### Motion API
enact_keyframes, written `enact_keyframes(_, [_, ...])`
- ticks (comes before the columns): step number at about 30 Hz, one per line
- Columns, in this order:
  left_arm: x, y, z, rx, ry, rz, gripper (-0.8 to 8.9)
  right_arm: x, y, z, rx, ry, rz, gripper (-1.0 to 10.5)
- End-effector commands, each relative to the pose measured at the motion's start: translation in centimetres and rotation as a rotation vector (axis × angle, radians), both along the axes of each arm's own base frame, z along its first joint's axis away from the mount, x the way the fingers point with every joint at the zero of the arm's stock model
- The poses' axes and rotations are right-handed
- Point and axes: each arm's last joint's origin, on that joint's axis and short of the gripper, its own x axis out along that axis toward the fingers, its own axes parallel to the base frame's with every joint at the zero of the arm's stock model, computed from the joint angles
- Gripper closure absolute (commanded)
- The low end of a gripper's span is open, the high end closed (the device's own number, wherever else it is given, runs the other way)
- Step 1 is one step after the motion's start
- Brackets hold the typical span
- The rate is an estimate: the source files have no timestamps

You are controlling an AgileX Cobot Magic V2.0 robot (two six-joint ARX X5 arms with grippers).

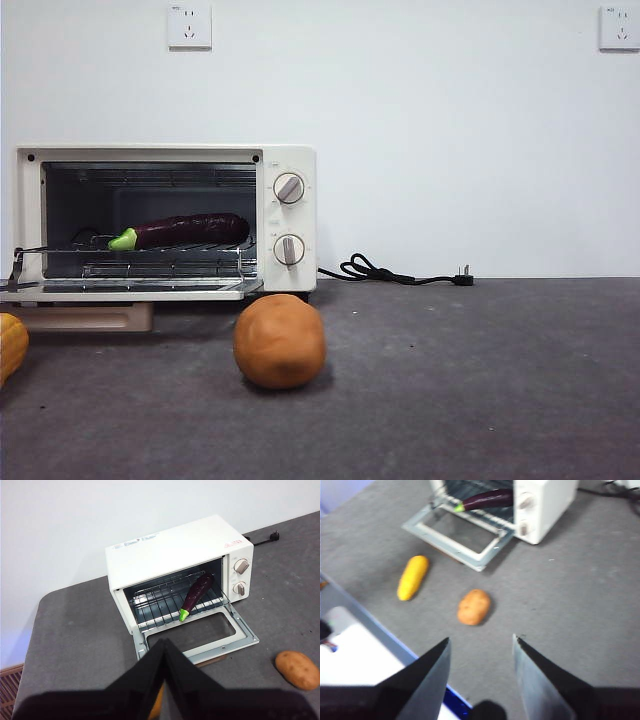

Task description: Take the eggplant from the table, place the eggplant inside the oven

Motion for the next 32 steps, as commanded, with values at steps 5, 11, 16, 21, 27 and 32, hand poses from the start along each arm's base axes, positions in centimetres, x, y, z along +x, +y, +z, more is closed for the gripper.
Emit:
enact_keyframes(5, [0.4, -0.1, -0.1, -0.008, 0.015, 0.004, 8.19, -0.4, -0.2, -0.2, -0.002, 0.024, 0.06, 9.6])
enact_keyframes(11, [1.2, -0.4, -0.1, 0.003, 0.041, 0.004, 8.19, -0.4, -0.1, -0.2, -0.004, 0.021, 0.077, 9.6])
enact_keyframes(16, [2.3, -0.8, -0.1, 0.011, 0.062, 0.004, 8.19, -0.4, -0.1, -0.2, -0.009, 0.016, 0.093, 9.6])
enact_keyframes(21, [3.4, -1.2, 0.2, 0.014, 0.055, 0.017, 8.2, -0.5, -0.2, -0.2, -0.022, 0.0, 0.109, 9.6])
enact_keyframes(27, [4.9, -1.6, 0.4, 0.039, 0.047, 0.069, 8.22, -0.5, -0.2, -0.2, -0.036, -0.016, 0.126, 9.6])
enact_keyframes(32, [7.4, -2.8, 0.6, -0.022, 0.066, -0.028, 8.22, -0.5, -0.2, -0.2, -0.049, -0.03, 0.141, 9.6])
